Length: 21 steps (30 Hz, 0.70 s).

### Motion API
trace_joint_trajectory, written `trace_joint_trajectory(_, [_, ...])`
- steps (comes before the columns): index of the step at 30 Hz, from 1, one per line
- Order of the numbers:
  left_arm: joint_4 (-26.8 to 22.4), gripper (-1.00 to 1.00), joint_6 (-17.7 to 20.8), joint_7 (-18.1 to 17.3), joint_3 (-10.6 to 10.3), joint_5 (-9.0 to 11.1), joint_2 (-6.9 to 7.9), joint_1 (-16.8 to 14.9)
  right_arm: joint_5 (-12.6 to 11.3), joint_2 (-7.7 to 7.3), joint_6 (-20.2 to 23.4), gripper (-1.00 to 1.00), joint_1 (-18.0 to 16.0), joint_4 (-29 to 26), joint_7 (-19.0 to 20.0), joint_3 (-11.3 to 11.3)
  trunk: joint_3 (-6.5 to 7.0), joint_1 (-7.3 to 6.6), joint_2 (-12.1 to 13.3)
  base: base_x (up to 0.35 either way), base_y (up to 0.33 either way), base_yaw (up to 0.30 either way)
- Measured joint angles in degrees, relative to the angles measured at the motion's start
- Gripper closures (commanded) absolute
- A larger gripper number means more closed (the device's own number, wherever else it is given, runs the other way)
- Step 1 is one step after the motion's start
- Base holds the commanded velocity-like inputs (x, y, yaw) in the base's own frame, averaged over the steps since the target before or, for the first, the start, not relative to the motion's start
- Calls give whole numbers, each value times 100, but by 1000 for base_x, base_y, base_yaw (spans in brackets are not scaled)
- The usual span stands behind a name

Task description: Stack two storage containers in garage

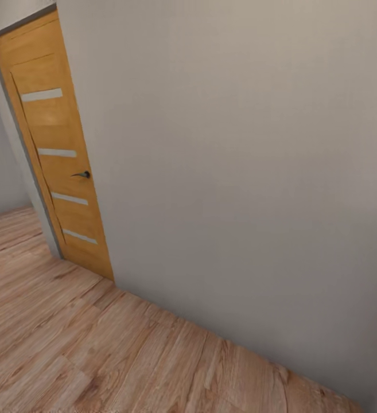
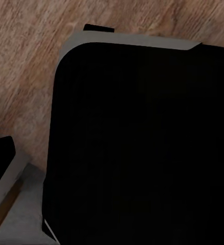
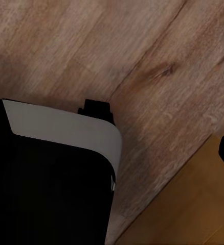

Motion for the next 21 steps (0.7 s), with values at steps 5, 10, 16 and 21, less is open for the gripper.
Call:
trace_joint_trajectory(5, [4, -100, 1, 0, 3, 1, 3, 0, 0, 7, 0, -100, 1, 0, -9, 7, 0, -1, 0, 56, 0, 270])
trace_joint_trajectory(10, [5, -100, 2, 0, 355, -20, 2, 0, 0, 1, 0, -100, 0, 0, -16, 7, 0, -2, 0, 158, 0, 270])
trace_joint_trajectory(16, [6, -100, 2, 0, 492, -24, -1, 0, 6, 3, 0, -100, 0, -1, -17, 9, 0, -2, 0, 170, 0, 269])
trace_joint_trajectory(21, [6, -100, 2, 0, 497, -24, -1, 0, 15, 15, -15, -100, 1, -2, -21, 9, 0, -2, 0, 186, 0, 270])
